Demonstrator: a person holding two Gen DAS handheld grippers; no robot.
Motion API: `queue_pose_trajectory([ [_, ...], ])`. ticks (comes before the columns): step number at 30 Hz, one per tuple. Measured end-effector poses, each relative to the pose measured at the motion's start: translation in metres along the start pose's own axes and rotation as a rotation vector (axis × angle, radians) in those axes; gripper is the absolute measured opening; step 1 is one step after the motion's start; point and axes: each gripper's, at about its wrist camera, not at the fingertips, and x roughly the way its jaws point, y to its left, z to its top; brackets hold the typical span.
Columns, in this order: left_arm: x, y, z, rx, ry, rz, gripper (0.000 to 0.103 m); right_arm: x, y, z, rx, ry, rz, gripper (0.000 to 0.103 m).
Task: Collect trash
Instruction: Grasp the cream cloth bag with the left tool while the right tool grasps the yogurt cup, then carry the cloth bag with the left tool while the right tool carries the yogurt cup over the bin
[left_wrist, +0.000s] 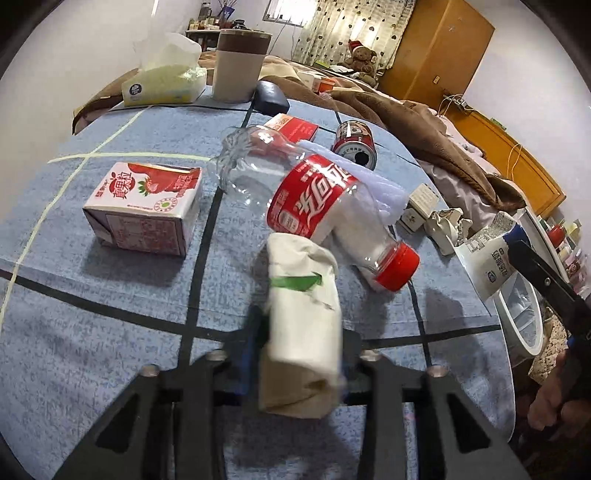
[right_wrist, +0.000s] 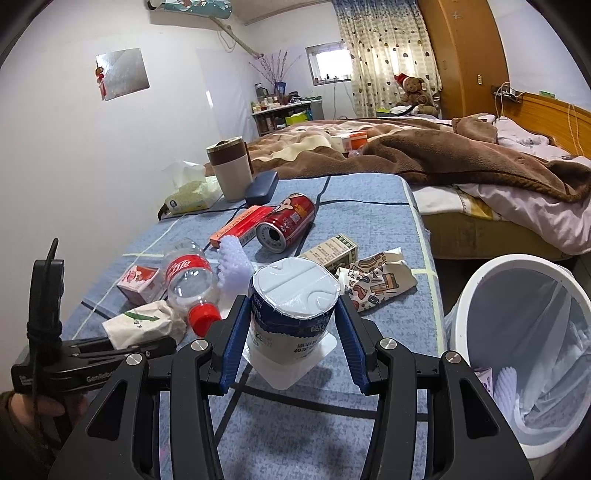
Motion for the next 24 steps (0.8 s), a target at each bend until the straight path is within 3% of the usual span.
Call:
queue_pose_trajectory([
  [11,-0.024,-0.018,-0.002,0.05,-0.067,-0.007,0.029,-0.017,-0.007,0.0,0.011,-0.032,-0.008,0.049],
  [24,-0.056,-0.071,0.013,0.163,-0.155,-0.084,0.029,-0.052,-0.026,0.006,0.029,-0.109,-0.087,0.049],
])
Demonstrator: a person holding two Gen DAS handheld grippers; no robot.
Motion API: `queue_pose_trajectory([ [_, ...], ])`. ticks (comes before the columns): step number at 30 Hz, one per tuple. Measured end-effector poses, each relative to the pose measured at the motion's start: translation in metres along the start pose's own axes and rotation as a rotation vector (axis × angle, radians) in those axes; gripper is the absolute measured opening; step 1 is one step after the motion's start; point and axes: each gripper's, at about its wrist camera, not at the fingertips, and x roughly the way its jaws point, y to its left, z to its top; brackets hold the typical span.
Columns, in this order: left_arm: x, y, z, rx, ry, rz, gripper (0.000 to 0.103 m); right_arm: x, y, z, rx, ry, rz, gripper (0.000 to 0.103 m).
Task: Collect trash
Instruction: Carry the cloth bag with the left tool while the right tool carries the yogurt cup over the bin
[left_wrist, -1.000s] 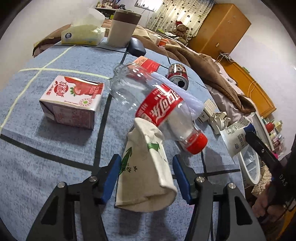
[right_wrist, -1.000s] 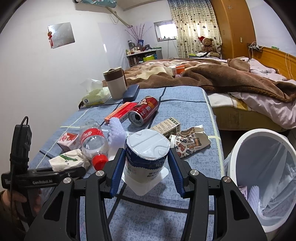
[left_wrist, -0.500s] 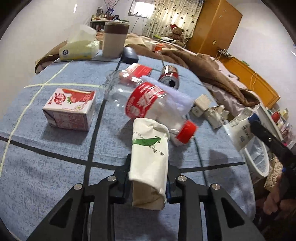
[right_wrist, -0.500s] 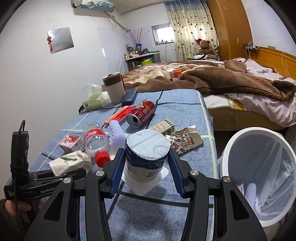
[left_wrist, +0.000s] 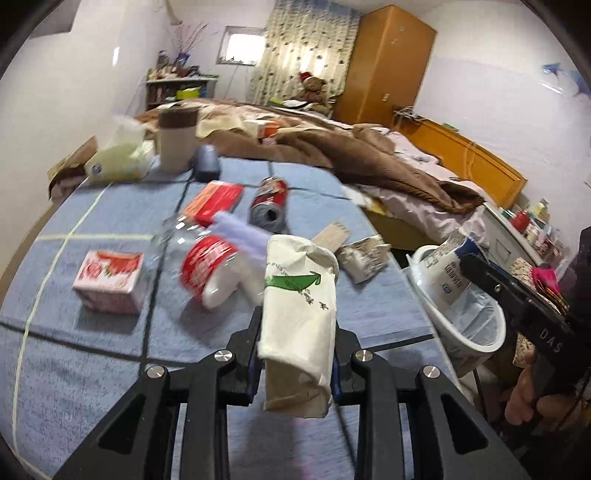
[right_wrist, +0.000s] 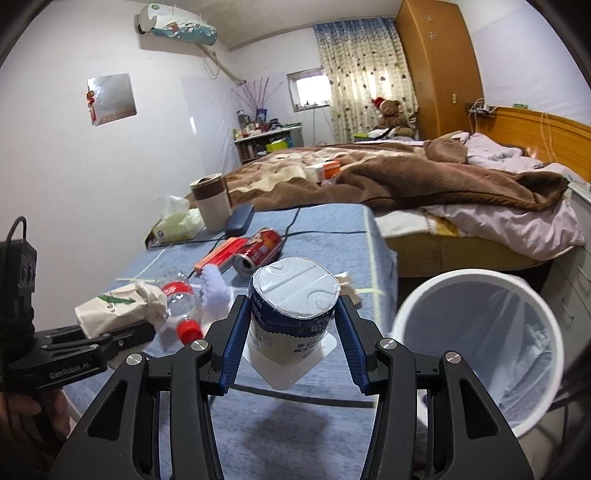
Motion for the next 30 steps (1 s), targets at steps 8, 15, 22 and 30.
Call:
queue_pose_trajectory([
  [8,0.014,-0.046,0.016,0.086,0.0,-0.085,0.029,-0.016,-0.028,0.002,0.021,-0.028,-0.091,0.049],
  [15,0.028,-0.096,0.028,0.167,-0.002,-0.173,0.03,-0.029,-0.059,0.004,0.063,-0.048,-0.196,0.049],
  [22,0.048,-0.148,0.036,0.259,0.018,-0.246,0.03,-0.034,-0.085,0.0,0.097,-0.04,-0.271,0.049],
  [30,0.075,-0.191,0.031,0.329,0.067,-0.298,0.03,-0.033,-0.114,-0.007,0.136,-0.008,-0.338,0.049],
])
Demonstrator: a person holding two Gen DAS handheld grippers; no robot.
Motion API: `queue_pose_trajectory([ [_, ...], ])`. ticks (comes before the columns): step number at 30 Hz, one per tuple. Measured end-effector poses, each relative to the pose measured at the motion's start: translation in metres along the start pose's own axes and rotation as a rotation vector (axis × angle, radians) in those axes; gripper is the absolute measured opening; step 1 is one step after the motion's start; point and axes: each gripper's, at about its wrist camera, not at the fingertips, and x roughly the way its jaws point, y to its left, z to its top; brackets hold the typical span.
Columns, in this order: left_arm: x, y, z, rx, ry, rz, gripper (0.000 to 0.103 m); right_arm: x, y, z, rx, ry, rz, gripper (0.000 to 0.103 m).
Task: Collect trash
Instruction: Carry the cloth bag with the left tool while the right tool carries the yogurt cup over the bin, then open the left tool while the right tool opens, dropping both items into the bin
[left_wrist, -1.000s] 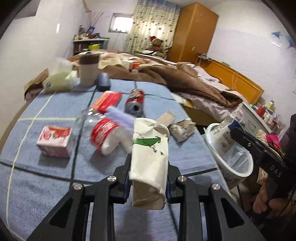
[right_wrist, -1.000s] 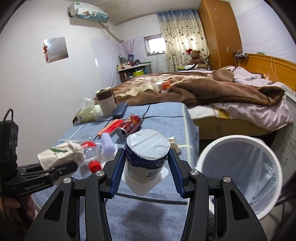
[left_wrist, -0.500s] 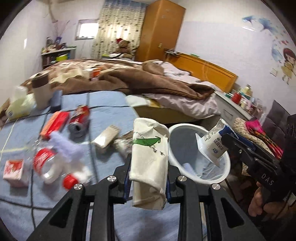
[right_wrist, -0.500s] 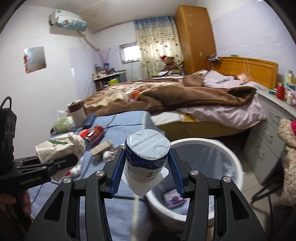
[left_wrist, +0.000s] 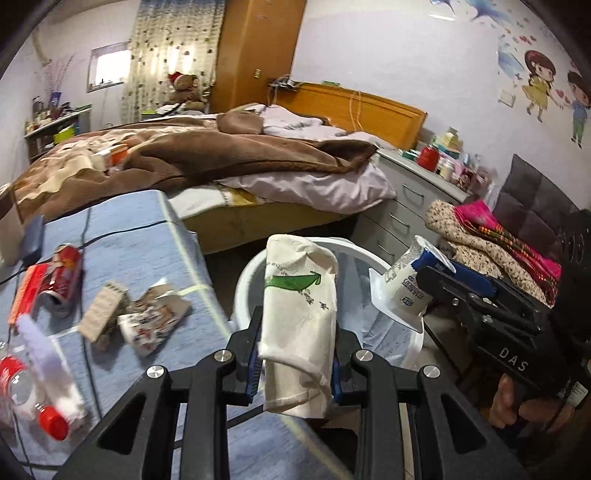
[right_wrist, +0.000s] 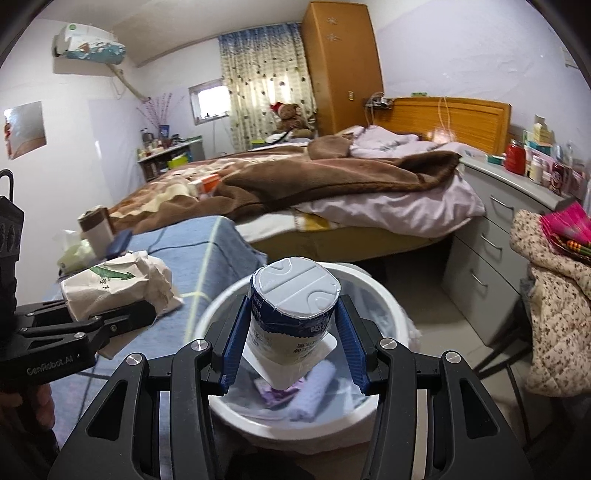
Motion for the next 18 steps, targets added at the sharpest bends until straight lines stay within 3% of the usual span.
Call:
queue_pose_trajectory([
  [9,0.043,-0.022,0.003,0.043,0.077,-0.03,0.03,0.017,-0.017,-0.003,-0.016,0.059,-0.059,0.049],
  [18,0.069,-0.018,0.003,0.025,0.125,-0.034,0.036,0.034,-0.023,-0.006,-0.035,0.122,-0.084,0.049],
])
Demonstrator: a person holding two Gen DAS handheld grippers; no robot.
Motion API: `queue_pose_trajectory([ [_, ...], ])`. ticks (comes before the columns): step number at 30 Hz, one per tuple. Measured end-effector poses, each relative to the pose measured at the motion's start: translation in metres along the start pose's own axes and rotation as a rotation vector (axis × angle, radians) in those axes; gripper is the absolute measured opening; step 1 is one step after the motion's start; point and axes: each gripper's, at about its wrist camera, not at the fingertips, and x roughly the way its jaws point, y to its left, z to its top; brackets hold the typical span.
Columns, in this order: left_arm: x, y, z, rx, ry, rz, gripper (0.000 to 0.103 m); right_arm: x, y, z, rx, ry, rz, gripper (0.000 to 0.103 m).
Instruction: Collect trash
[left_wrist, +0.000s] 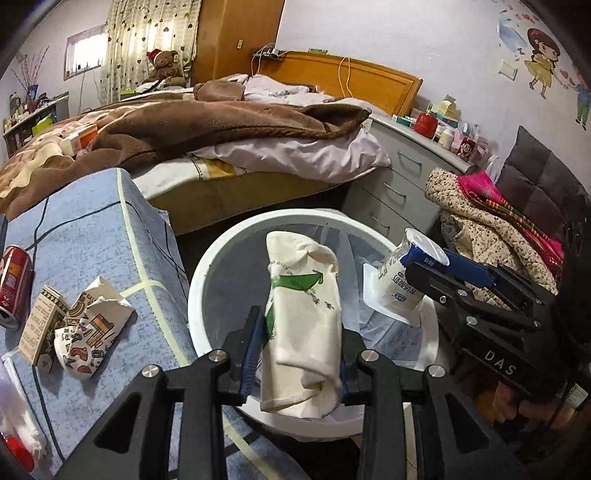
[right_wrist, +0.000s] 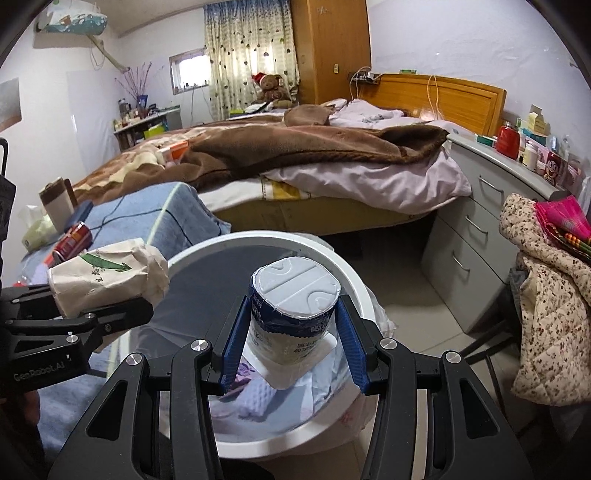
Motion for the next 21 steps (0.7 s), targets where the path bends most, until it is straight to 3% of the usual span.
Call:
queue_pose_trajectory([
  [2,0.005,0.003,0.0,-0.013,0.009,-0.017,0.039,0.003,0.001,0.0,-0.01,0.006,-0.001,0.05],
  [5,0.009,0.006,-0.001,-0.029,0.015,-0.02,0.059,0.004,0.002,0.0,-0.023,0.012,-0.015,0.05],
  [12,0.002,0.012,-0.001,-0.045,-0.001,-0.019,0.059,0.003,0.001,0.001,-0.014,0.011,-0.021,0.052],
  [13,-0.001,0.013,-0.002,-0.047,-0.006,-0.016,0.059,0.001,0.001,0.001,-0.008,0.002,-0.02,0.055],
  [15,-0.005,0.013,-0.001,-0.046,-0.015,-0.007,0.059,-0.001,0.001,0.002,-0.002,-0.007,-0.011,0.07],
  [21,-0.023,0.02,-0.004,-0.065,-0.05,0.004,0.059,-0.012,0.008,0.005,-0.005,-0.042,-0.017,0.07],
])
